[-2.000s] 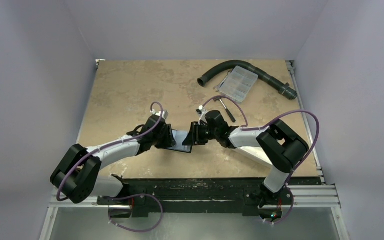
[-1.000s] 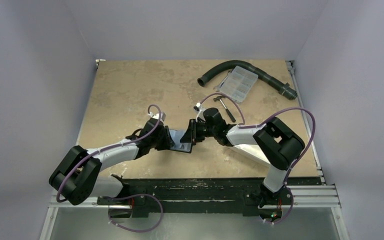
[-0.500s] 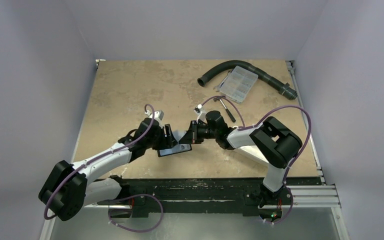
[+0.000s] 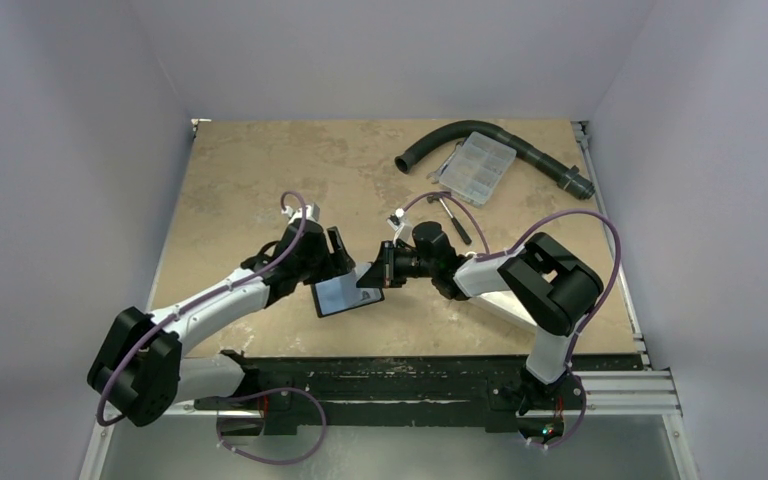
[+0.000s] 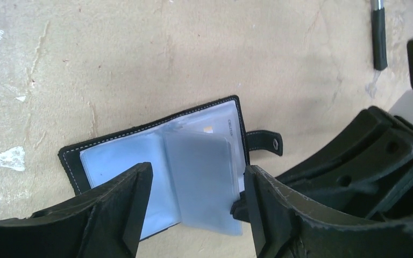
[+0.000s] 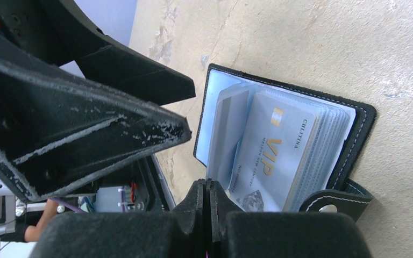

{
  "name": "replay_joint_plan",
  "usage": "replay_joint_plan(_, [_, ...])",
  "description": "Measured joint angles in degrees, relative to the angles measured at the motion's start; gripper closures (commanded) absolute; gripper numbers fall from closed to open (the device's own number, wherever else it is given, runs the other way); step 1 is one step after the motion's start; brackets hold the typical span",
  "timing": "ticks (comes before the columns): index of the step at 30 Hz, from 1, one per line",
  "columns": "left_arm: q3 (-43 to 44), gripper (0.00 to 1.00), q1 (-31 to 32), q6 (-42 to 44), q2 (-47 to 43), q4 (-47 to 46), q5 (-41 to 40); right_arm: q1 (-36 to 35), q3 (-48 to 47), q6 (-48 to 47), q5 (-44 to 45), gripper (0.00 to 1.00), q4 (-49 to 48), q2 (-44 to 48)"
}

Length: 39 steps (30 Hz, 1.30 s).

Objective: Put the credit cards into the card holder
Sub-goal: Turn over the card slot in the card holder.

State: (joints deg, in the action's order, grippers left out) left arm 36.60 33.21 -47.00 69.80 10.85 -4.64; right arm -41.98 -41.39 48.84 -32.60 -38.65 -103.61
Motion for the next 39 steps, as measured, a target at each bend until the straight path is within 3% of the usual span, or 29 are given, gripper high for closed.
replay_joint_plan(5, [0.7, 0.4, -0.42, -2.05, 2.05, 0.35, -0.83, 0.0, 0.24, -0.02, 0.0, 1.0, -0.02, 0.0])
replay_joint_plan(13, [0.68, 0.37, -0.46, -2.51, 2.67, -0.52, -0.39, 0.0, 0.31, -0.02, -0.07, 1.0, -0.02, 0.0])
replay_joint_plan(25, [-1.16, 0.42, -0.46, -2.49, 3.67, -2.03, -0.28, 0.0, 0.31, -0.02, -0.11, 1.0, -0.02, 0.0])
replay_joint_plan(29, [-2.01, 0.42, -0.46, -2.47, 4.5, -2.47, -0.59, 0.0, 0.31, -0.02, -0.13, 0.89, 0.0, 0.0])
replay_joint_plan(39, [-5.16, 0.42, -0.74, -2.47, 3.93, -2.67, -1.66, 0.0, 0.31, -0.04, -0.35, 0.79, -0.92, 0.0])
